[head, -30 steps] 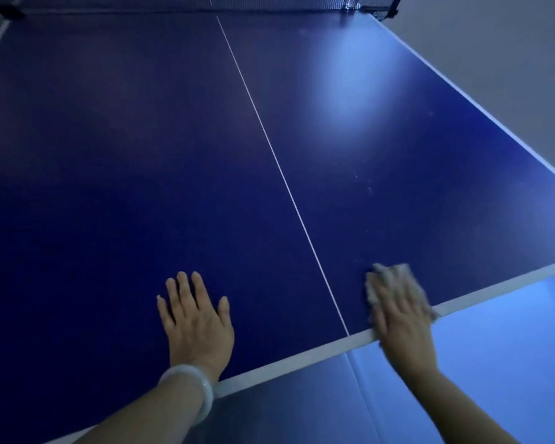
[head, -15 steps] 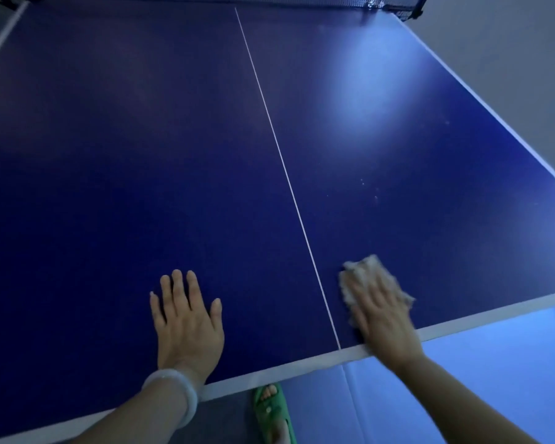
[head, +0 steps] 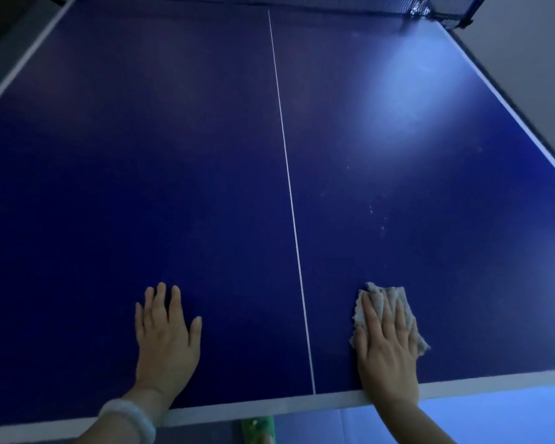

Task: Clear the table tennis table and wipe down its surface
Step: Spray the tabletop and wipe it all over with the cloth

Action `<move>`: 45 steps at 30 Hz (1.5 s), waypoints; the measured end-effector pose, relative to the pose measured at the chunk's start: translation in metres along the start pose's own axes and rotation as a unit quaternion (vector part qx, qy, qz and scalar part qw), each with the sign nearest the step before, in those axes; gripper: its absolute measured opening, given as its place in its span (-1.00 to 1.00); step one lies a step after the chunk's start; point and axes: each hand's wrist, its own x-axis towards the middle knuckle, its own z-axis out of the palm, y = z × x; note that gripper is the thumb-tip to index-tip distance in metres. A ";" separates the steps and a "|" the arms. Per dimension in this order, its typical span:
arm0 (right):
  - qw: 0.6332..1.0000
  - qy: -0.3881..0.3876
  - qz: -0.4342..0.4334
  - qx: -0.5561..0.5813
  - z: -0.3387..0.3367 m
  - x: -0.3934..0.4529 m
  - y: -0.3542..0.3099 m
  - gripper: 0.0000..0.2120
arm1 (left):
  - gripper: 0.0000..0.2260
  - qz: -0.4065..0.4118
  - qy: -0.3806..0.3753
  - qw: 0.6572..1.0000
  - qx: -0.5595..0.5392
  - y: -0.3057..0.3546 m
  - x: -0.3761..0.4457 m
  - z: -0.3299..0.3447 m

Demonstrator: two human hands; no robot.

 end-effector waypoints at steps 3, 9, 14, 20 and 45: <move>1.000 -0.014 0.006 0.005 0.001 0.000 -0.001 -0.44 | -0.54 0.017 0.011 0.996 -0.088 0.043 0.017 0.000; 1.000 0.007 -0.003 -0.008 -0.003 0.001 -0.001 -0.43 | -0.40 0.032 -0.023 0.999 -0.015 0.140 0.037 0.021; 0.999 0.021 -0.029 -0.026 -0.001 0.003 0.000 -0.46 | -0.36 0.018 -0.010 0.999 0.044 0.148 0.035 0.031; 0.961 -0.031 -0.269 -0.057 -0.006 0.057 0.012 -0.47 | -0.38 0.006 -0.024 0.998 0.061 0.153 0.035 0.031; 0.991 -0.015 -0.121 -0.053 -0.017 0.139 -0.025 -0.43 | -0.40 -0.005 -0.026 0.998 0.062 0.153 0.037 0.030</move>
